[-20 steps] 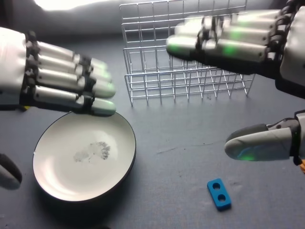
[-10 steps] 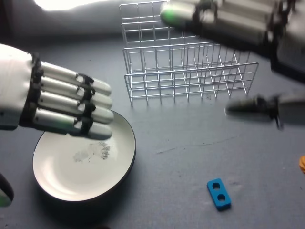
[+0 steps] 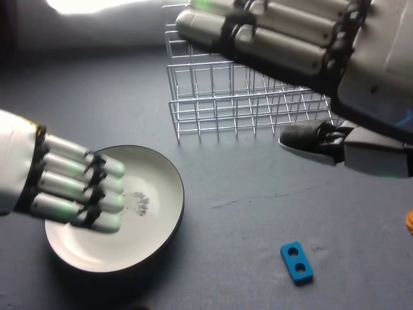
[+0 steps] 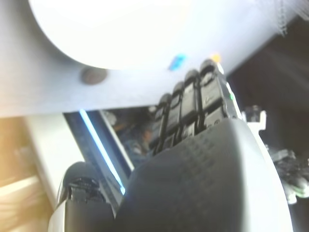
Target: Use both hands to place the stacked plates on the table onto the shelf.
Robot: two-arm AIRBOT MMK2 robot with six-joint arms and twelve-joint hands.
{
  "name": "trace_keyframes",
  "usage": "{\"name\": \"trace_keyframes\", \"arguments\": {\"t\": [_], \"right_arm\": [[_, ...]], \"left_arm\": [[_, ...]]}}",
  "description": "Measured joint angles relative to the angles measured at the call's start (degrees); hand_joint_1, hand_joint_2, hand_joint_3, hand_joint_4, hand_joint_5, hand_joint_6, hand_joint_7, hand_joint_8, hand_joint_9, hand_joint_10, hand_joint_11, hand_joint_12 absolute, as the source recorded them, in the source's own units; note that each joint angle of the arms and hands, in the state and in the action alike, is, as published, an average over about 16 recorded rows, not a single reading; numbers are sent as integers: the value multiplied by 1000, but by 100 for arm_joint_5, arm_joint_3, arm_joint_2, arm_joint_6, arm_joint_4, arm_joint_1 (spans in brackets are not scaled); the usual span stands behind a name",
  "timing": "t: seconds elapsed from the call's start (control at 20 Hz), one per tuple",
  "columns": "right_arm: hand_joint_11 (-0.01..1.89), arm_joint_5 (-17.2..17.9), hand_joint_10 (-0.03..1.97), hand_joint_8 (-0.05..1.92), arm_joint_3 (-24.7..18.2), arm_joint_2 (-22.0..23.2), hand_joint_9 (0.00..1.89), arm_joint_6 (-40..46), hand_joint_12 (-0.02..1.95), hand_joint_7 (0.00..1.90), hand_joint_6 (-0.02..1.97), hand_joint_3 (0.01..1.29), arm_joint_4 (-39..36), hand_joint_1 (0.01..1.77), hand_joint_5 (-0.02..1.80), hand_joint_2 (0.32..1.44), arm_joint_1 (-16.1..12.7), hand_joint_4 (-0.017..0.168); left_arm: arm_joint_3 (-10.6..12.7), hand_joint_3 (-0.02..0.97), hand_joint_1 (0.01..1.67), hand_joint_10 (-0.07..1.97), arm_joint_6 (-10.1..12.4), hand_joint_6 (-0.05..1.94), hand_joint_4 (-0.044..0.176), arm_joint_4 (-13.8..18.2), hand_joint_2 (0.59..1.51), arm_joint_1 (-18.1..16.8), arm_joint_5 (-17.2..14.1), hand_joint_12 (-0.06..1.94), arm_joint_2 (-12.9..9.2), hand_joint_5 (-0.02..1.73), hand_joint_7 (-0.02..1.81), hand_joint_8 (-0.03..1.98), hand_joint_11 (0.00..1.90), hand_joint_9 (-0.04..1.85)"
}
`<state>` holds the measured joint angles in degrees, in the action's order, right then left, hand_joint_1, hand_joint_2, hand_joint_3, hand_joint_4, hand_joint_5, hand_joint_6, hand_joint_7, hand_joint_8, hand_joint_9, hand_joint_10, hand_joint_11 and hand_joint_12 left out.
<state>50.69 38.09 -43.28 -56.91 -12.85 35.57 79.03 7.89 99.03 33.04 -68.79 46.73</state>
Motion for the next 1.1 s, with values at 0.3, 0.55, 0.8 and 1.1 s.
{"name": "trace_keyframes", "arguments": {"t": [0.3, 0.55, 0.8, 1.1], "right_arm": [[22, 11, 9, 12, -155, -59, 22, -11, -8, 20, 18, 21, 34, 1232, 13, 1042, 10, 1], [24, -94, 9, 12, -237, -56, 22, -63, -5, 20, 19, 21, 40, 1207, 11, 1043, 2, 3], [33, -316, 9, 12, -249, -54, 22, -147, 11, 20, 19, 21, 22, 1174, 11, 1049, 1, 5], [32, -596, 9, 12, -233, -74, 23, -311, 67, 20, 19, 21, 28, 1123, 12, 1054, 28, 5]], "left_arm": [[297, 46, 17, 4, -341, -18, 5, -358, 1040, 831, 168, -18, 194, 21, 14, -15, 15, 22], [556, 39, 17, 4, -538, -18, 4, -636, 1037, 1316, 298, -18, 365, 21, 15, -15, 15, 22], [780, 35, 18, 4, -634, -18, 3, -789, 1032, 1583, 416, -18, 499, 21, 18, -15, 15, 21], [943, 35, 17, 3, -678, -17, 4, -857, 1033, 1701, 536, -19, 599, 21, 17, -15, 15, 21]]}}
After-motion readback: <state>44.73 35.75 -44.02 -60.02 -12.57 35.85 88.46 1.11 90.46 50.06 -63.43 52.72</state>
